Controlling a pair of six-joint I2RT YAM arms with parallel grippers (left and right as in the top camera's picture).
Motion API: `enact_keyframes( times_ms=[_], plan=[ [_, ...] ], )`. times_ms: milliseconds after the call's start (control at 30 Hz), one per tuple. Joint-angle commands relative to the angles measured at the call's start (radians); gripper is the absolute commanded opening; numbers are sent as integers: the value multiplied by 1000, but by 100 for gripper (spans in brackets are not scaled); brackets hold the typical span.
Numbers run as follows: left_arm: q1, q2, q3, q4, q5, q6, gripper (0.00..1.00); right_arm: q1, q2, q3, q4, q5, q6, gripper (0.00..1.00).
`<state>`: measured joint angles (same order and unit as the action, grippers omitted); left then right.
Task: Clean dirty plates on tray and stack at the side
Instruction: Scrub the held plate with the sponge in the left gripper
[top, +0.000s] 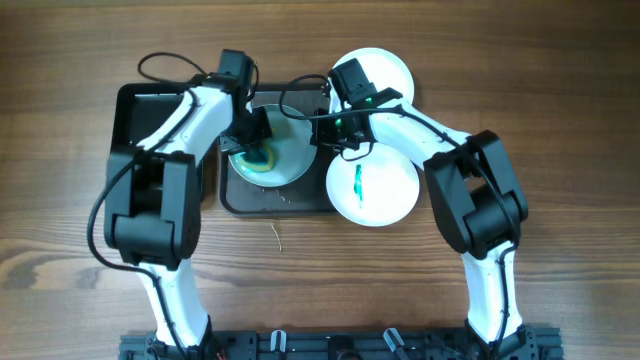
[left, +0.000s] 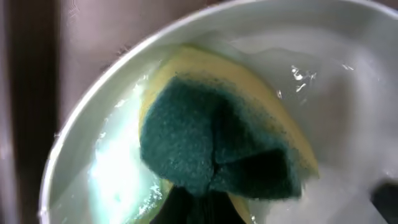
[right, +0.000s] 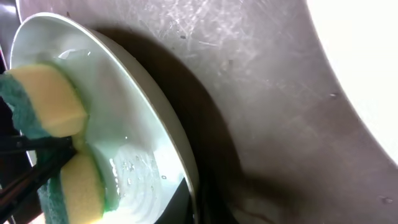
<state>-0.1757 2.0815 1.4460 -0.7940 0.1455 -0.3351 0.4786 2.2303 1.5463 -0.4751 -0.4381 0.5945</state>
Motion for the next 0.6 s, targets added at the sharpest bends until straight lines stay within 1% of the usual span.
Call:
enact_keyframes(
  times_ms=[0,33,67,133,233,300,400,567],
  plan=[
    [-4,48,-80,25,444,254,4,-14,39,-17,2,-42,10,4],
    [-7,48,-80,28,498,283,4,-14,39,-17,3,-42,10,4],
    [-11,48,-80,36,515,287,4,-14,39,-17,3,-42,9,4],
    [-12,48,-80,65,488,267,4,-14,39,-17,2,-42,9,4],
    [-5,48,-74,117,289,143,4,-14,39,-17,2,-42,8,4],
    [-2,48,-49,120,125,71,4,-12,39,-17,1,-41,7,4],
    [-5,45,-1,119,-85,7,4,-11,39,-17,-1,-40,6,4],
    [-28,44,55,111,-361,-93,4,-11,39,-17,-8,-27,3,5]
  ],
)
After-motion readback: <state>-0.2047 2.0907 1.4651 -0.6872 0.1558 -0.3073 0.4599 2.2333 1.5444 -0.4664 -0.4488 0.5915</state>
